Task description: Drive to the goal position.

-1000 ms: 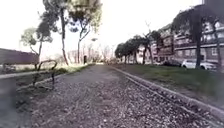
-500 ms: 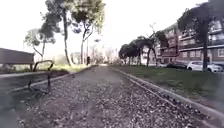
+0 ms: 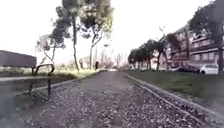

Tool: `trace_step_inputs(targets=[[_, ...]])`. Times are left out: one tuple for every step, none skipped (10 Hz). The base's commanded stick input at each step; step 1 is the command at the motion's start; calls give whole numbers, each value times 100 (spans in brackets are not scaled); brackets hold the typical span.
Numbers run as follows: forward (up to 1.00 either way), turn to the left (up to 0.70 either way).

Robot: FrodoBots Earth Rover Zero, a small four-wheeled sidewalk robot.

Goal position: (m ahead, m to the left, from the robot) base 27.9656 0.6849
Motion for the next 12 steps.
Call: trace_step_inputs(targets=[[70,21],[70,35],[70,35],[70,35],[70,13],[70,0],[70,0],[70,0],[70,0],[70,0],[70,0],[70,0]])
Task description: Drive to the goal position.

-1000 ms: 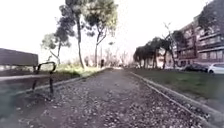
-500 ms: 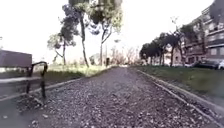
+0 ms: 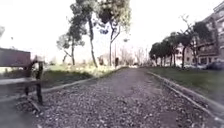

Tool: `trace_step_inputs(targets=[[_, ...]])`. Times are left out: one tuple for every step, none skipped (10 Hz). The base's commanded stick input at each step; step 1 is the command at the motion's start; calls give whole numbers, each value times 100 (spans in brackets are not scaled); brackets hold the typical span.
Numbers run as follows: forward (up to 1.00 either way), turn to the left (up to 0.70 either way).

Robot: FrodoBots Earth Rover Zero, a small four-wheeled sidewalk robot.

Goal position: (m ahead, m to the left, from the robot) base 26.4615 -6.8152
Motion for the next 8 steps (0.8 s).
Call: trace_step_inputs(targets=[[70,0],[70,0],[70,0],[70,-19],[70,-35],[70,-28],[70,0],[70,0]])
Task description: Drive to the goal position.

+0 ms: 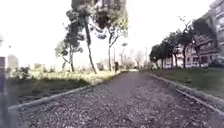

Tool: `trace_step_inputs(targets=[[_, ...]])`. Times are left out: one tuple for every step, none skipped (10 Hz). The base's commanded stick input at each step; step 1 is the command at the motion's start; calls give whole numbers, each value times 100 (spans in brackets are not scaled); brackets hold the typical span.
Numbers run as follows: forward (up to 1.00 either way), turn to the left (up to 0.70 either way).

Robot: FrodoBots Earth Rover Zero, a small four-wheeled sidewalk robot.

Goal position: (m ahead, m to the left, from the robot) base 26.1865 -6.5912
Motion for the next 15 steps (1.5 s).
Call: trace_step_inputs(targets=[[70,-24],[70,-35],[70,-35],[70,-35],[70,-35],[70,0],[70,0],[70,0],[70,-20],[70,-35],[70,-35],[70,-35],[70,-35],[70,-35],[70,-14]])
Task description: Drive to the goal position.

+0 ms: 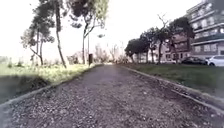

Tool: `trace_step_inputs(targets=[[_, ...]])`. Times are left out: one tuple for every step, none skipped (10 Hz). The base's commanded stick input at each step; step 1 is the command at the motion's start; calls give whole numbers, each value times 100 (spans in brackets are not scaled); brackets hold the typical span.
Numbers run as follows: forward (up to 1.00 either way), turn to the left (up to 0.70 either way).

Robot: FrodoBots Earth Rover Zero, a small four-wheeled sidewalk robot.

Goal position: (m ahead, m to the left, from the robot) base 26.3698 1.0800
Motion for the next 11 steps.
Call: trace_step_inputs(targets=[[70,0],[70,0],[70,0],[70,0],[70,0],[70,0],[70,0],[70,0],[70,0],[70,0],[70,0]])
